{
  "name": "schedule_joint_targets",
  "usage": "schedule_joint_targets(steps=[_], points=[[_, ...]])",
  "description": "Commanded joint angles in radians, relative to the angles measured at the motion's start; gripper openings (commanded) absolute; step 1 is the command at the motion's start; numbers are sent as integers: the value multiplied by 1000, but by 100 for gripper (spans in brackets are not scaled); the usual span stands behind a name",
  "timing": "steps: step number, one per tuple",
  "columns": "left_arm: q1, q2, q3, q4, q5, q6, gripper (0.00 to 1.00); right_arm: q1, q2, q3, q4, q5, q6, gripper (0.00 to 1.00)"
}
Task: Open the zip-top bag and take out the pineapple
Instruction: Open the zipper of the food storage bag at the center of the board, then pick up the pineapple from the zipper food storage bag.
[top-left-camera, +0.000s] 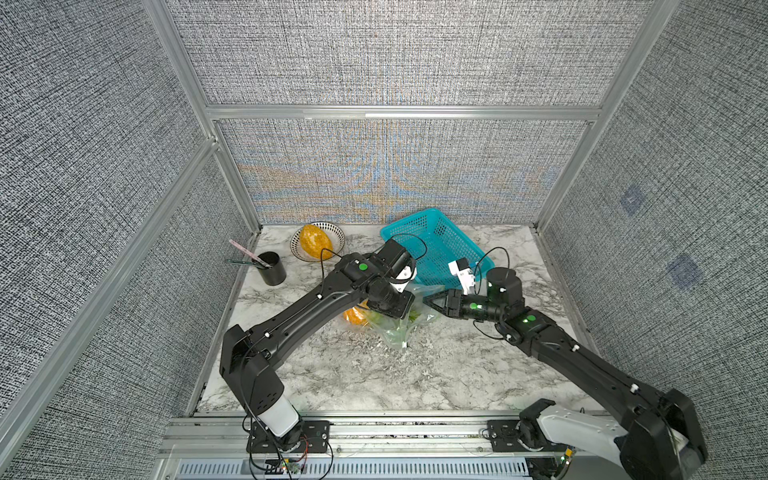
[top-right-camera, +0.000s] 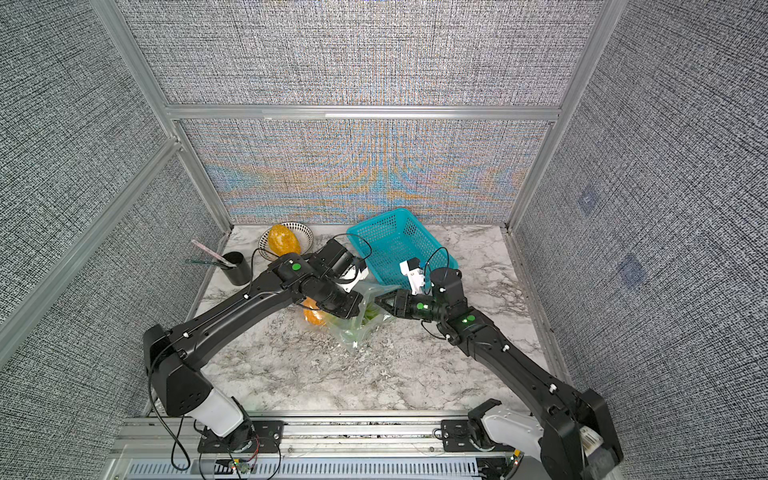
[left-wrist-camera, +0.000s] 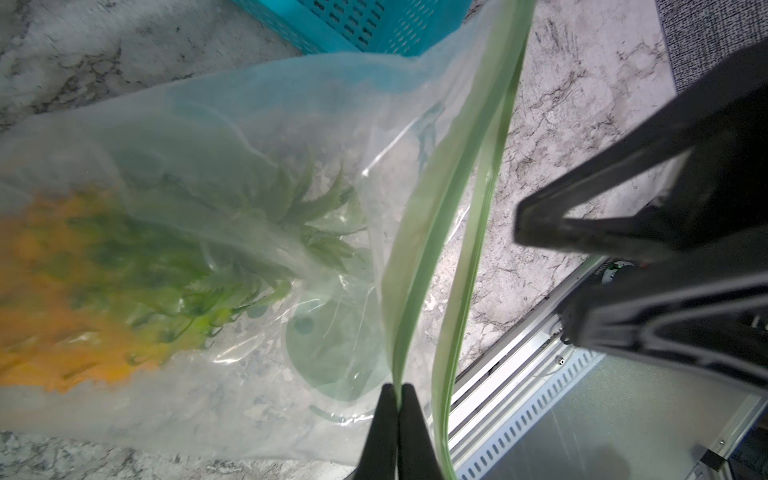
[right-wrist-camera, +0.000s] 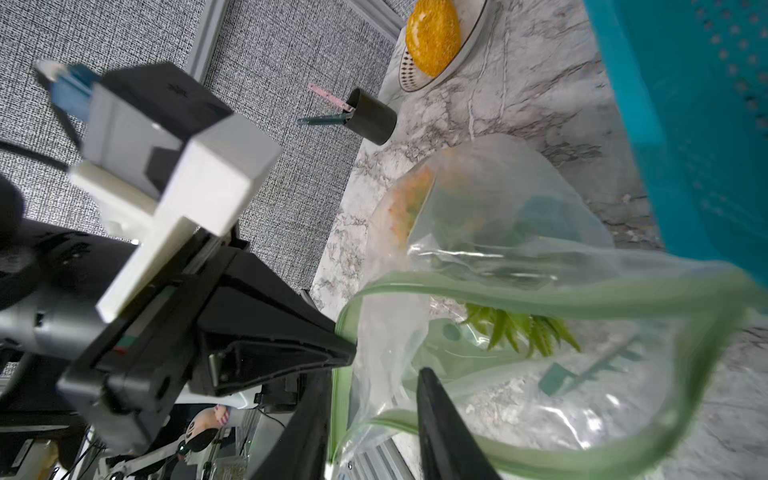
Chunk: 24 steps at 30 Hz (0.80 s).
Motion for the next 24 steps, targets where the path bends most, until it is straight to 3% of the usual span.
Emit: schedule_joint_targets(steps=[1, 9, 17, 24], points=[[0, -17, -2, 37, 34, -29, 0, 13, 47, 11, 76, -19, -2, 37], [0, -72, -48, 114, 78, -73, 0, 8, 69, -61, 37, 24, -41, 37], [-1, -85, -57, 147, 115, -76, 0, 32, 152, 30, -148, 68, -182, 38], [-1, -107, -65, 172, 134, -81, 0, 58, 219, 136, -228, 141, -284, 61]])
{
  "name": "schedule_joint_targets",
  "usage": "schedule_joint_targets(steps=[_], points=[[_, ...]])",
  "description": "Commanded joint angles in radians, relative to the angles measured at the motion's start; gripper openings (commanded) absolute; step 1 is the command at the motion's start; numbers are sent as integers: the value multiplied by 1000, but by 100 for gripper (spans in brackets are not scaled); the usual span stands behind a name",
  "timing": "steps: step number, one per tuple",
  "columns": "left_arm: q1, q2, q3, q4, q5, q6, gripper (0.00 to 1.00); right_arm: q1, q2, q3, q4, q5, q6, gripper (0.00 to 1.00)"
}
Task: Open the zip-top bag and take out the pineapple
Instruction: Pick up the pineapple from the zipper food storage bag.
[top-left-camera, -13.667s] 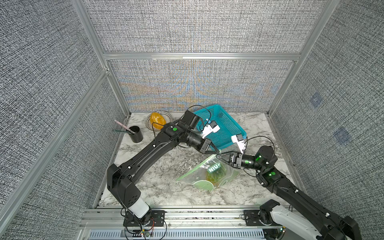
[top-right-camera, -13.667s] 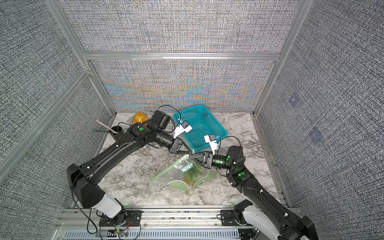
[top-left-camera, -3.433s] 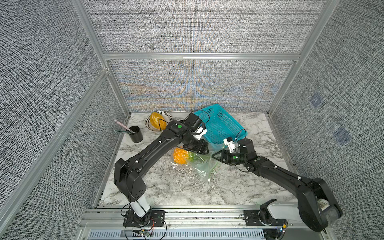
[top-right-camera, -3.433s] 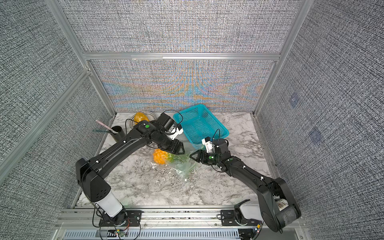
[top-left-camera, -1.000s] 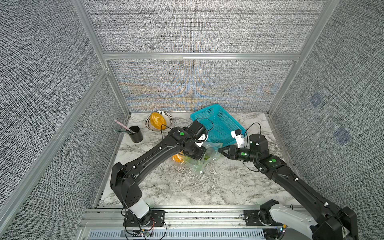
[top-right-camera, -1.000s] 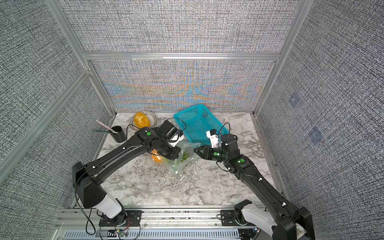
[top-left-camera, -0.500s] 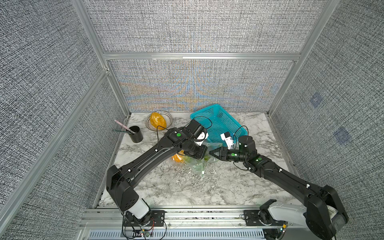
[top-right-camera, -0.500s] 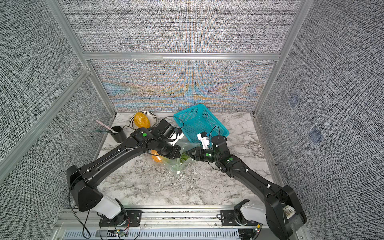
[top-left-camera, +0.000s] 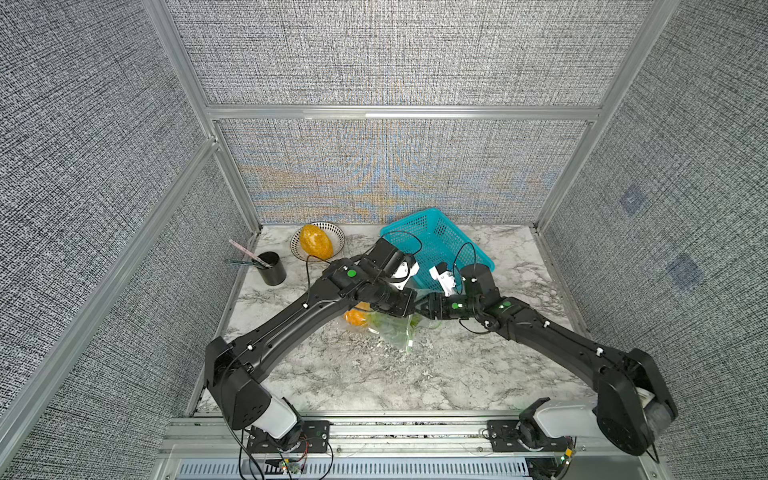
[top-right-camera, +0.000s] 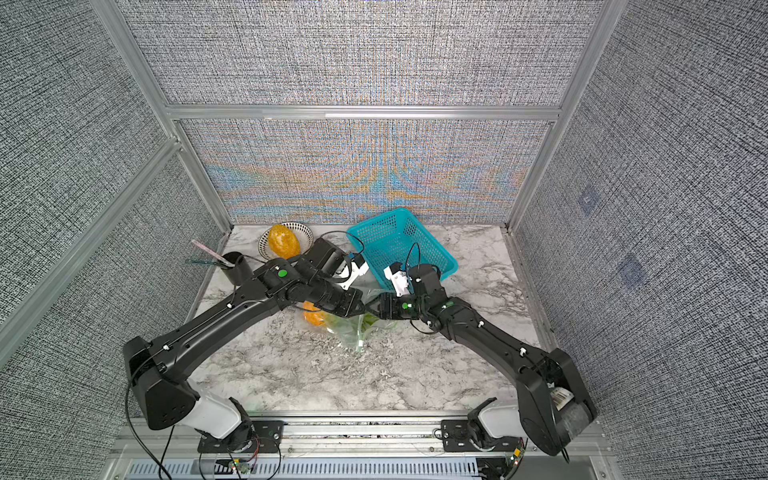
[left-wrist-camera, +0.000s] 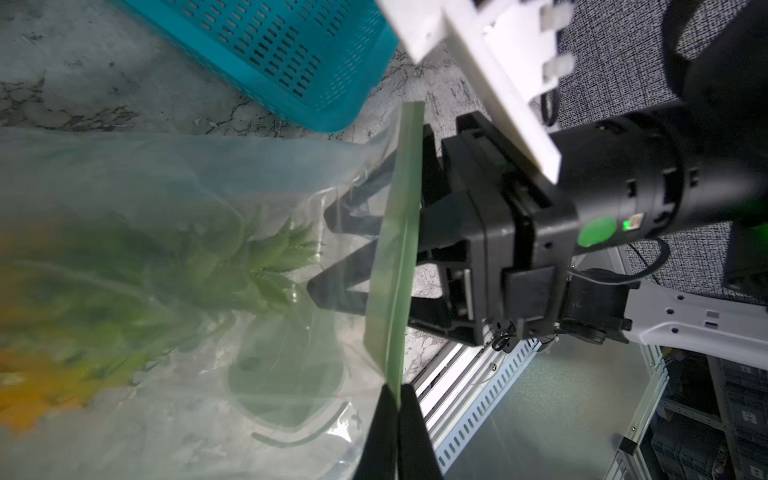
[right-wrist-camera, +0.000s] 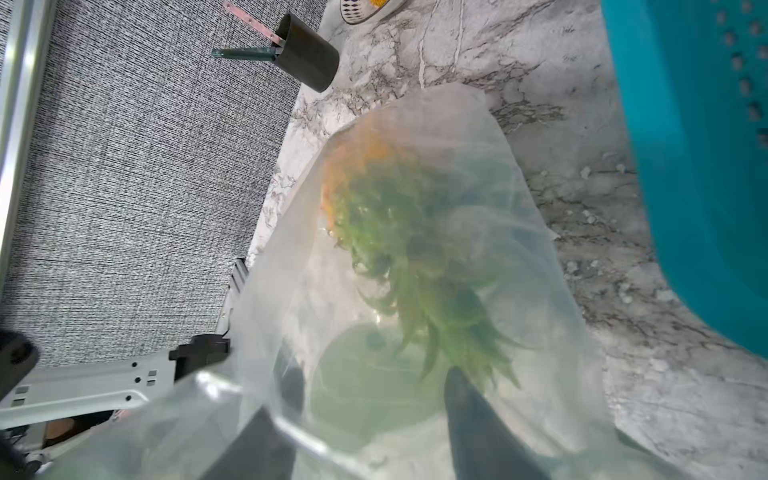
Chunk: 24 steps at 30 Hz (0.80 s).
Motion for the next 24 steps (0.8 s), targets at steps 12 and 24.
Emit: schedule_joint_targets(steps=[12, 24], points=[[-2, -31, -16, 36, 29, 1, 4, 69, 152, 28, -17, 79, -149, 68], [27, -148, -47, -76, -233, -36, 78, 82, 193, 3, 61, 85, -147, 71]])
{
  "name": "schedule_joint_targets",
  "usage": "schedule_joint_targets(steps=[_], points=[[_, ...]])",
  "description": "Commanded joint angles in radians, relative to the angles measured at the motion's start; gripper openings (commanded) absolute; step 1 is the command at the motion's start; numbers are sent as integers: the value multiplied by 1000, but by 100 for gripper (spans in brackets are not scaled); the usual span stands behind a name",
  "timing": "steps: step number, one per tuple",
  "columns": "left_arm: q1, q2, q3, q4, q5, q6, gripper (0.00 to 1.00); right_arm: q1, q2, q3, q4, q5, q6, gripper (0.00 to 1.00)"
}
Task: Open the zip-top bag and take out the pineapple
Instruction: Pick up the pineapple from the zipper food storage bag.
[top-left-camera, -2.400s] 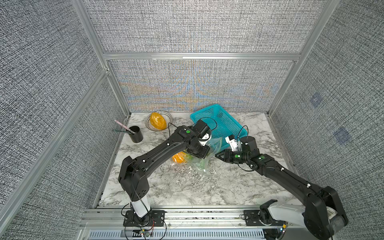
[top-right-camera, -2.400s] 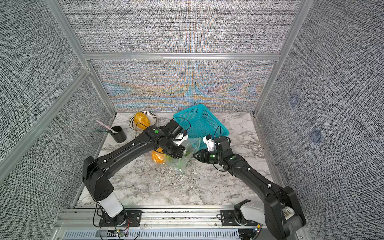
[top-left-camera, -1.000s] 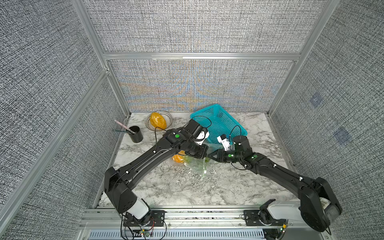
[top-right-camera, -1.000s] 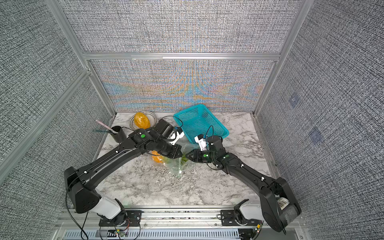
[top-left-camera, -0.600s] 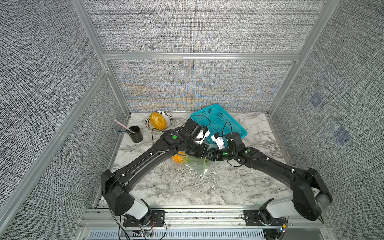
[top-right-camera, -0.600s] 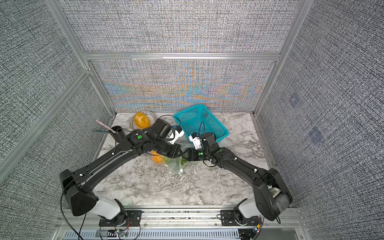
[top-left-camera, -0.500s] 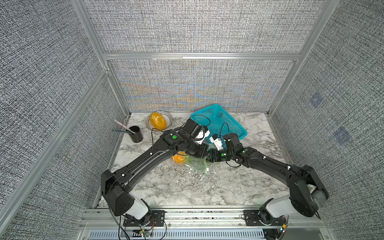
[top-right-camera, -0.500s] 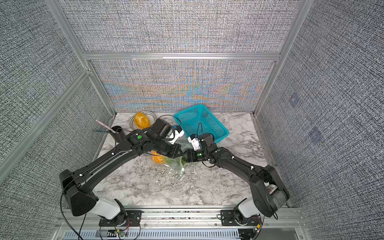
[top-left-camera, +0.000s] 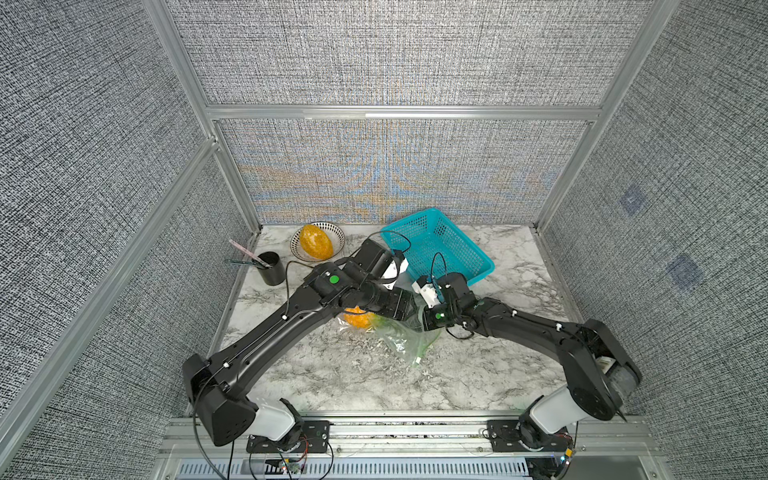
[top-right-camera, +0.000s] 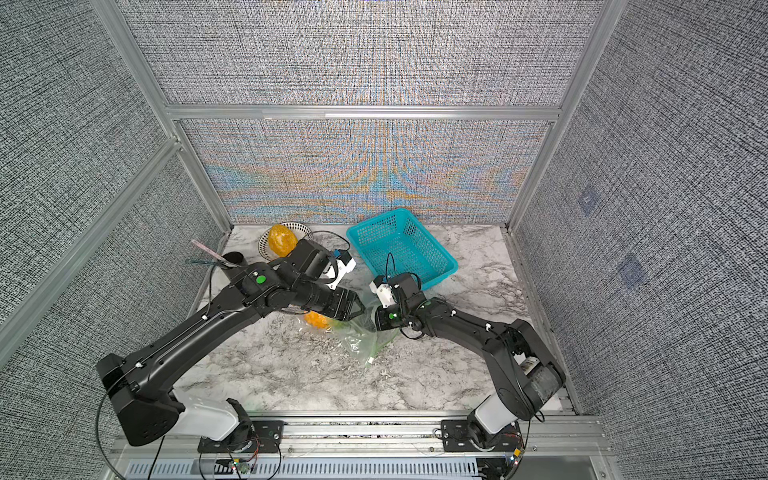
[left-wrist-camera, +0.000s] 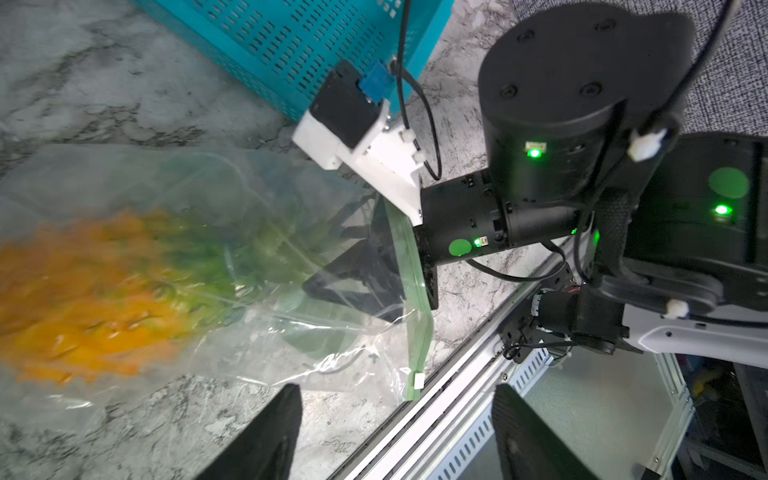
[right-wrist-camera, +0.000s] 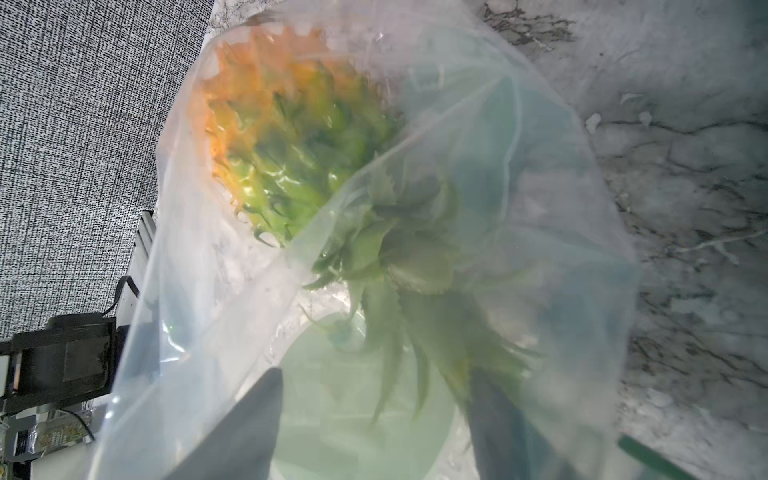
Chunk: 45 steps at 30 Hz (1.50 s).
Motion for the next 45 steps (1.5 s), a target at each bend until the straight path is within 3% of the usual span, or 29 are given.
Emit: schedule_joint_targets(steps=[1, 7, 17, 30, 34, 40, 43, 45], points=[[23, -31, -20, -47, -144, -30, 79, 8, 4, -5, 47, -2, -13, 71], [154, -37, -90, -96, -221, -57, 81, 44, 7, -25, 94, -6, -14, 72], [349, 38, -174, -32, -216, -58, 85, 80, 48, -5, 7, 141, -27, 75], [551, 35, -418, 198, -22, -128, 80, 81, 78, -13, -19, 162, 3, 75], [577, 39, -487, 318, 121, -171, 64, 82, 96, 2, -20, 154, 9, 74], [583, 59, -535, 381, 148, -196, 36, 81, 117, 22, -7, 127, 12, 68], [591, 64, -548, 387, 151, -198, 21, 82, 123, 27, -2, 119, 14, 59], [592, 59, -543, 381, 146, -194, 16, 81, 125, 29, 1, 112, 16, 47]])
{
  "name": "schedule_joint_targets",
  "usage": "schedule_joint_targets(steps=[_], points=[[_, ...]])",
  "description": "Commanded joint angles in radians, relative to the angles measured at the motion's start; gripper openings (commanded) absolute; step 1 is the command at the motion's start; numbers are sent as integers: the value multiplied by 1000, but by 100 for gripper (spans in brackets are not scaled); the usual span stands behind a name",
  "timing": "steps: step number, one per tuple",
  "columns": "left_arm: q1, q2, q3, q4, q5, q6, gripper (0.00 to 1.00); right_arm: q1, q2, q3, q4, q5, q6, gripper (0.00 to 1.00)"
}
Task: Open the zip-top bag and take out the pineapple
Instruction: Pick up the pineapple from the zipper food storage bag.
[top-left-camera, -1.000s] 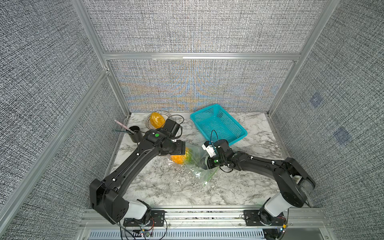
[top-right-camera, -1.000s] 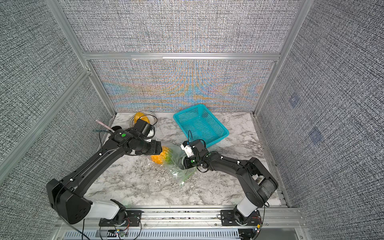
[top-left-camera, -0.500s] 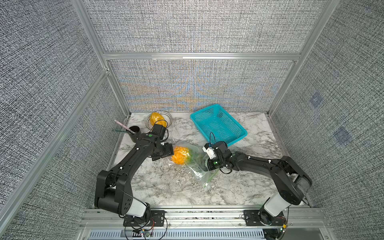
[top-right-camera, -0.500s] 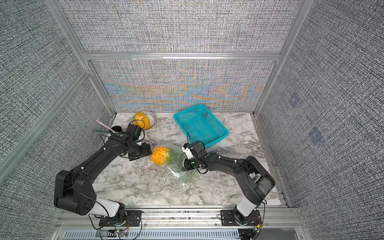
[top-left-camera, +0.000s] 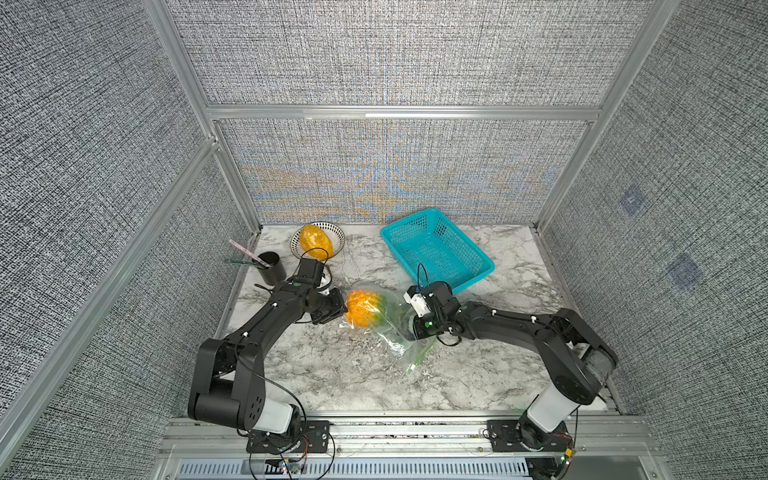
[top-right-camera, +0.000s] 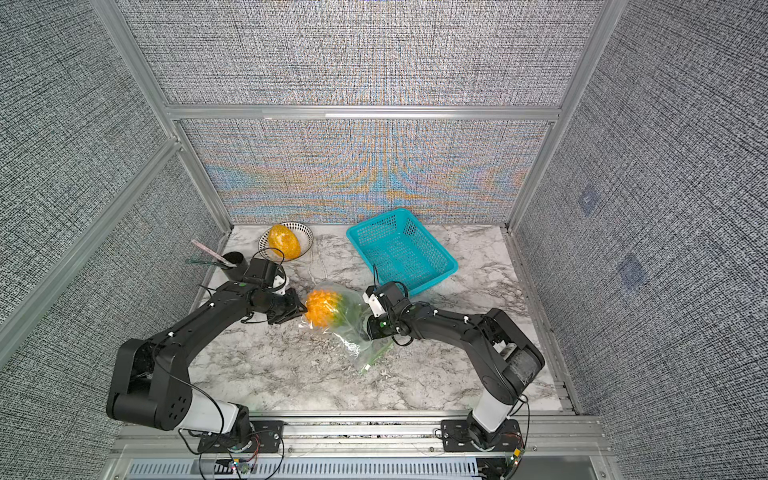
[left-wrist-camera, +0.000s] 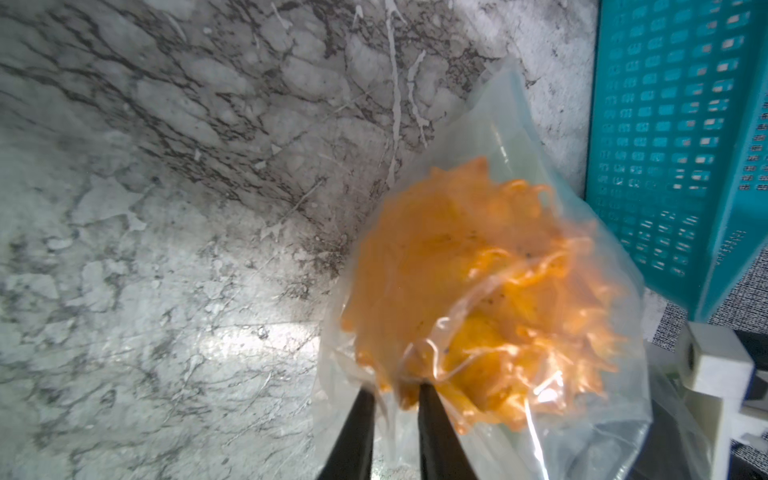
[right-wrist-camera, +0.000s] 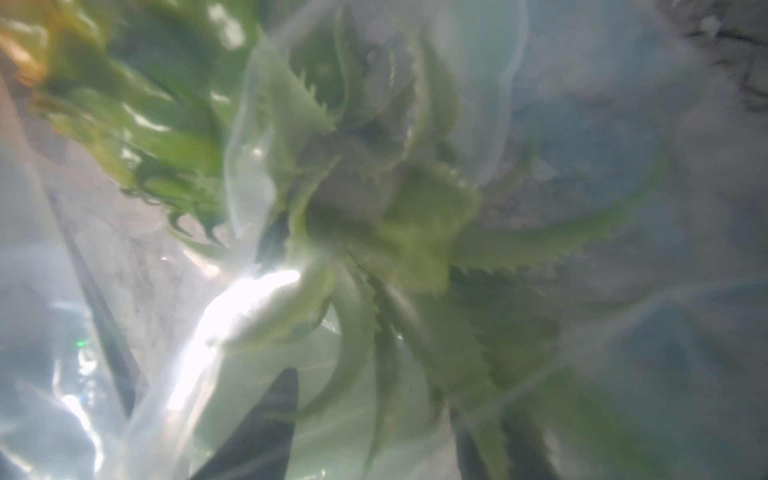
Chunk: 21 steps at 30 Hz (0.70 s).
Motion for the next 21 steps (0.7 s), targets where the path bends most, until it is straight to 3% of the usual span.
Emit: schedule_joint_targets(steps=[1, 5, 8, 21], points=[[3, -2, 8, 2, -2, 0, 14, 1, 5, 7, 11, -16, 9, 39], [7, -7, 43, -50, -25, 32, 9, 1, 1, 6, 15, -29, 12, 14], [7, -13, 62, -82, -41, 52, 8, 0, -9, 1, 24, -46, 16, 2], [29, -38, 73, -111, -61, 78, 5, -8, -206, -84, 54, -72, 40, 0]])
